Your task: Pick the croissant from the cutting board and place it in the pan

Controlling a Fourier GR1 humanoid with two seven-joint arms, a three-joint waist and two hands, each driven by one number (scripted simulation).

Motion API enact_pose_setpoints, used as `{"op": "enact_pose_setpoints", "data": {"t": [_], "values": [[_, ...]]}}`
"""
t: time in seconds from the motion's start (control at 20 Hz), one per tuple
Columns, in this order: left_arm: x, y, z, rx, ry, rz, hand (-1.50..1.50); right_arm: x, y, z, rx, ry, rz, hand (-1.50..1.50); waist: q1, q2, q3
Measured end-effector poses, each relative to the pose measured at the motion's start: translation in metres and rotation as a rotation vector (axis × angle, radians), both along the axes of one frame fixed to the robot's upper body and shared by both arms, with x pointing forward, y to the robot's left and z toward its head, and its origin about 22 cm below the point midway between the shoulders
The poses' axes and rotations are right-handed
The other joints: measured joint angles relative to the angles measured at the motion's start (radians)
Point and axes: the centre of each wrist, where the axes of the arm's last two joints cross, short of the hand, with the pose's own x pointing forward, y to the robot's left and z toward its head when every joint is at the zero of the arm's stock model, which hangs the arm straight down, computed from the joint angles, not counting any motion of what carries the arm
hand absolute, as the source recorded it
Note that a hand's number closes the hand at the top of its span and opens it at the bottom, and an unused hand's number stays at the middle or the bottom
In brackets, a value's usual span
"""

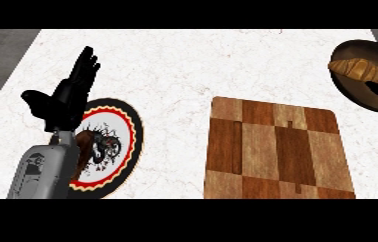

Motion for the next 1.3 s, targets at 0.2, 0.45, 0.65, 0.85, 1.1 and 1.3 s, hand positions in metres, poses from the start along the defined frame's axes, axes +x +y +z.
{"op": "enact_pose_setpoints", "data": {"t": [0.2, 0.45, 0.65, 0.85, 1.1, 1.3], "values": [[-0.001, -0.002, -0.002, 0.002, 0.005, -0.005, 0.00, -0.006, -0.004, -0.010, 0.103, 0.016, 0.057, -1.50, 0.003, 0.000, 0.001], [-0.001, -0.002, -0.001, -0.006, 0.008, 0.000, 0.00, -0.012, -0.007, -0.017, 0.140, -0.088, 0.087, -1.50, -0.004, -0.004, 0.001], [-0.008, -0.001, -0.009, -0.001, 0.014, 0.012, 0.00, -0.016, -0.011, -0.018, 0.195, -0.242, 0.074, -1.50, -0.016, -0.012, 0.000], [-0.008, 0.006, -0.006, 0.003, 0.024, 0.035, 0.00, -0.030, -0.023, -0.023, 0.294, -0.341, 0.097, -1.50, -0.037, -0.021, -0.003], [-0.013, 0.014, -0.014, 0.001, 0.037, 0.063, 0.00, -0.064, -0.048, -0.038, 0.418, -0.407, 0.194, -1.50, -0.066, -0.033, -0.006], [-0.015, 0.019, -0.015, 0.006, 0.051, 0.089, 0.00, -0.085, -0.061, -0.042, 0.455, -0.440, 0.260, -1.50, -0.085, -0.044, -0.010]]}}
